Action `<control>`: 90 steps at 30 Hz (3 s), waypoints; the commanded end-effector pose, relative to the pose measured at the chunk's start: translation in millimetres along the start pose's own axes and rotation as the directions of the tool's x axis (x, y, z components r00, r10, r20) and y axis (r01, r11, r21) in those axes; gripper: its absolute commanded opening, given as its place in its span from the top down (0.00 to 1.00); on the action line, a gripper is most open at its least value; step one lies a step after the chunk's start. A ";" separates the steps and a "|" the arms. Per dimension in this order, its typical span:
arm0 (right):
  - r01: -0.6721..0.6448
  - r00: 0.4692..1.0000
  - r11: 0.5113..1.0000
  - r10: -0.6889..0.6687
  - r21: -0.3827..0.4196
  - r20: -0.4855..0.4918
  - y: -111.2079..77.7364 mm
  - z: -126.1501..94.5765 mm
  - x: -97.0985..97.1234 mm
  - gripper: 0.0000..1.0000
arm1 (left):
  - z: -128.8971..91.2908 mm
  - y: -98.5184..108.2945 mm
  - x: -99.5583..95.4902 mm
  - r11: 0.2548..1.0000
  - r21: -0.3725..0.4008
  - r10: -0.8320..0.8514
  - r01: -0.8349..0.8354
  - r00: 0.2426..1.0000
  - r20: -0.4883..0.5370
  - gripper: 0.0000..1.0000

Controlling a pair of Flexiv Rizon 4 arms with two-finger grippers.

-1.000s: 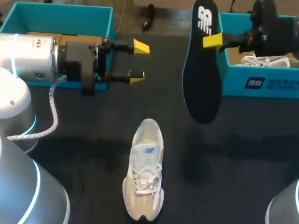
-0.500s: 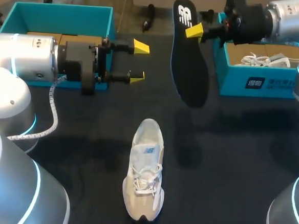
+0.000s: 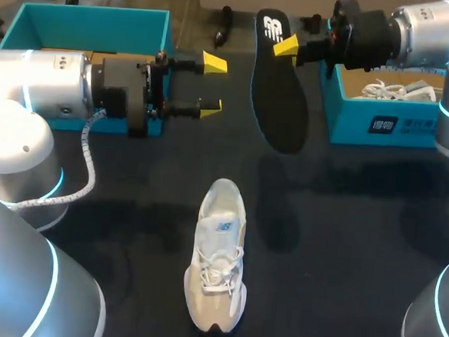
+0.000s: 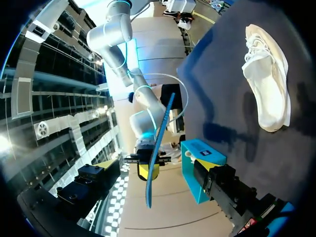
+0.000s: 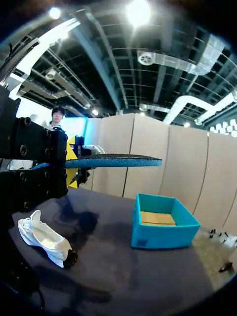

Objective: Take the shoe out of the shoebox, open the shoe tongue, remove and reinsert the insole, then place the shoe into the shoebox

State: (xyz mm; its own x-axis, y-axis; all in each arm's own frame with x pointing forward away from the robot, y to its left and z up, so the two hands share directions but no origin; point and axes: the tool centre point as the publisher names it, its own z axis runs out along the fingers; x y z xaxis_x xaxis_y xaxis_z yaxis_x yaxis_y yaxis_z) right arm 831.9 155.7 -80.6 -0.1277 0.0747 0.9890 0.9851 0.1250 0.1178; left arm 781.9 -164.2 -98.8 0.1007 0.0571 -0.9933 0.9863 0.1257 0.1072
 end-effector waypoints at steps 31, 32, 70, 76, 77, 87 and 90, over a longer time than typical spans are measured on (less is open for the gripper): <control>-0.177 0.984 0.982 0.177 -0.060 -0.002 3.5 22.9 -10.6 1.00 | 53.4 19.7 12.2 0.999 -0.013 -0.048 0.048 0.999 0.001 0.00; -0.177 0.984 0.982 0.177 -0.060 -0.002 3.5 22.9 -10.6 1.00 | 54.5 20.3 12.6 0.999 -0.014 -0.049 0.049 0.999 0.000 0.00; -0.177 0.984 0.982 0.177 -0.060 -0.002 3.5 22.9 -10.6 1.00 | 67.1 17.9 -1.1 1.000 0.019 -0.010 0.009 1.000 0.017 0.87; -0.177 0.984 0.982 0.177 -0.060 -0.002 3.5 22.9 -10.6 1.00 | 66.0 17.4 -0.2 1.000 0.015 -0.010 0.010 1.000 0.015 0.98; -0.177 0.984 0.982 0.177 -0.060 -0.002 3.5 22.9 -10.6 1.00 | 66.3 17.3 0.1 1.000 0.015 -0.010 0.010 1.000 0.015 1.00; -0.166 0.986 0.984 0.164 -0.069 -0.024 2.5 22.0 -9.4 0.45 | 70.2 13.2 -2.7 1.000 0.024 -0.005 0.004 1.000 0.015 1.00; -0.152 0.988 0.985 0.149 -0.086 -0.041 -0.8 18.5 -8.3 0.00 | 65.0 12.4 -6.2 1.000 0.022 0.003 -0.003 1.000 0.013 1.00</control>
State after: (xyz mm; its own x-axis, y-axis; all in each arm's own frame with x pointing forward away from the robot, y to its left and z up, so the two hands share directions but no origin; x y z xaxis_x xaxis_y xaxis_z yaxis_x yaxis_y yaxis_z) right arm 836.8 175.1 -88.4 0.0290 0.0634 0.9976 0.9986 0.0426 -0.0317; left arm 803.7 -230.1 -96.9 0.1037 0.0389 -0.9939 0.9890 0.1023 0.1072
